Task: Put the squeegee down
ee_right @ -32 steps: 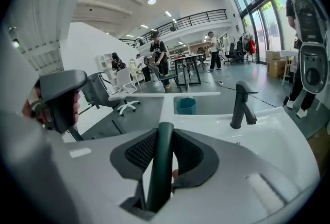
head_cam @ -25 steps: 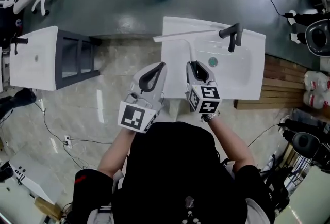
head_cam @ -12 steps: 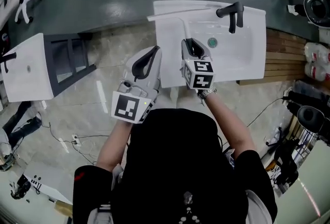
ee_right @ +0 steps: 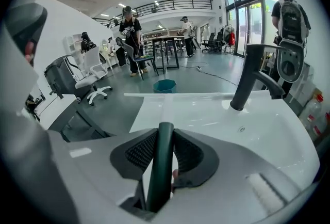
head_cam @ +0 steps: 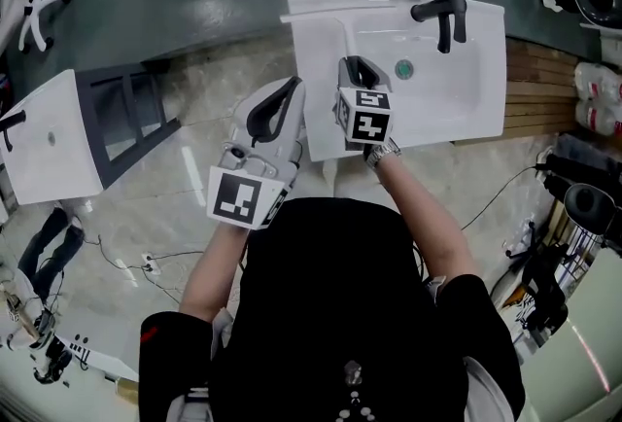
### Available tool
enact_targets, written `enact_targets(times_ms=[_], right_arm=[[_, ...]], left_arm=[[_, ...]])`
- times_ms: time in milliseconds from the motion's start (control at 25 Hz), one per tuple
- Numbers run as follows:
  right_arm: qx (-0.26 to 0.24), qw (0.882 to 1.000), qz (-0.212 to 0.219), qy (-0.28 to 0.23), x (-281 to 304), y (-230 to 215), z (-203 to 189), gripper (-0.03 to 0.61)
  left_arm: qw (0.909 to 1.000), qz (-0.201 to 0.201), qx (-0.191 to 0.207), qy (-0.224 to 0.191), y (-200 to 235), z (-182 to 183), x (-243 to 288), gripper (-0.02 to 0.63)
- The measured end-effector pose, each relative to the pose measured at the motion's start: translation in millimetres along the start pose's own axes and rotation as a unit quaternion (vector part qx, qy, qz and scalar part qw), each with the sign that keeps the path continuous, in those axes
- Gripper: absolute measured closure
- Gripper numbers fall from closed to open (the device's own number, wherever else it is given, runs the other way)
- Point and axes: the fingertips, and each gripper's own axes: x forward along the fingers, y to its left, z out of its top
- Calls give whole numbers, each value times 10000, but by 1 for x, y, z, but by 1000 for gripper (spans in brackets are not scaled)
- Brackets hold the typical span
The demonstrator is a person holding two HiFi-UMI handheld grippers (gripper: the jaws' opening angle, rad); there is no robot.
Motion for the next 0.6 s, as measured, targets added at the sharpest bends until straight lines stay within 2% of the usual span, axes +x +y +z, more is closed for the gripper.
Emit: enact_targets(times_ms=[360,600], right_arm=[[179,9986,-227,447,22,-1,-18,480],[226,9978,-380,487,27,2,-23,480]], left_arm=[[9999,-13,-103,34,10,-8,3,612],[9999,-36,-138,60,14,-10,2,612]])
